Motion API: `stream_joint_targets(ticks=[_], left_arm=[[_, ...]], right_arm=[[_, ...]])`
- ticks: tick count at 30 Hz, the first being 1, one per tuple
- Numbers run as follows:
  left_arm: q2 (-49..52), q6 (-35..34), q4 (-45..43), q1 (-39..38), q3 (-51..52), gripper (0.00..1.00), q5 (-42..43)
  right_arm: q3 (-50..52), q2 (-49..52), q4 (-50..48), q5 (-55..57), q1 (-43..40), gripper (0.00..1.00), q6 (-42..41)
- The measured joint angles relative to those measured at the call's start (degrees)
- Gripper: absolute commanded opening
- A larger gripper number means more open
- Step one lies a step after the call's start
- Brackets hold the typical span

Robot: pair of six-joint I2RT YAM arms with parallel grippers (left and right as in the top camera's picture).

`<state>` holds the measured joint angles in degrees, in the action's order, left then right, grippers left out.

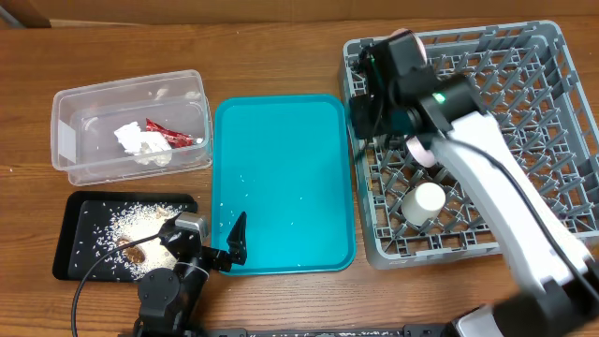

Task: Sort waste into correct bins and load items into the dishwasher

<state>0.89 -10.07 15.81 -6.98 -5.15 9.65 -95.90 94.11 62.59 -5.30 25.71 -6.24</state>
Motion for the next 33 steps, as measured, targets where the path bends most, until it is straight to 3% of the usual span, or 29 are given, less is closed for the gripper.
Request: stream_joint_targets(ticks=[1, 8, 12, 17, 21, 28, 33], left_arm=[[0.0, 0.0, 0.0, 0.0, 0.0, 1.0, 0.02], [0.0, 0.0, 0.0, 0.0, 0.0, 1.0, 0.0], [0.0, 0.0, 0.0, 0.0, 0.0, 1.0, 0.0], [0.0, 0.0, 0.0, 0.0, 0.0, 1.0, 0.0], [0.0, 0.0, 0.0, 0.0, 0.0, 1.0, 0.0], [0.0, 0.0, 0.0, 0.0, 0.0, 1.0, 0.02], [0.0, 0.0, 0.0, 0.0, 0.0, 1.0, 0.0]], right_arm=[[-0.15, -2.45, -0.11, -2.36, 1.49, 1.0, 0.11], [-1.14, -13.09, 0.39, -15.65, 11.76, 1.0, 0.24], [-1.29, -15.06, 3.93, -17.0, 13.77, 1.0, 0.79], [-1.27, -17.51, 11.96, -16.09, 9.97, 1.0, 1.05], [-1.27, -23.89, 12.98, -13.33, 4.11, 1.0, 1.14], [-0.74, -34.56, 6.82, -5.55, 2.27, 1.0, 1.4], [7.69, -41.18, -1.44, -2.99, -0.55, 1.0, 1.62]])
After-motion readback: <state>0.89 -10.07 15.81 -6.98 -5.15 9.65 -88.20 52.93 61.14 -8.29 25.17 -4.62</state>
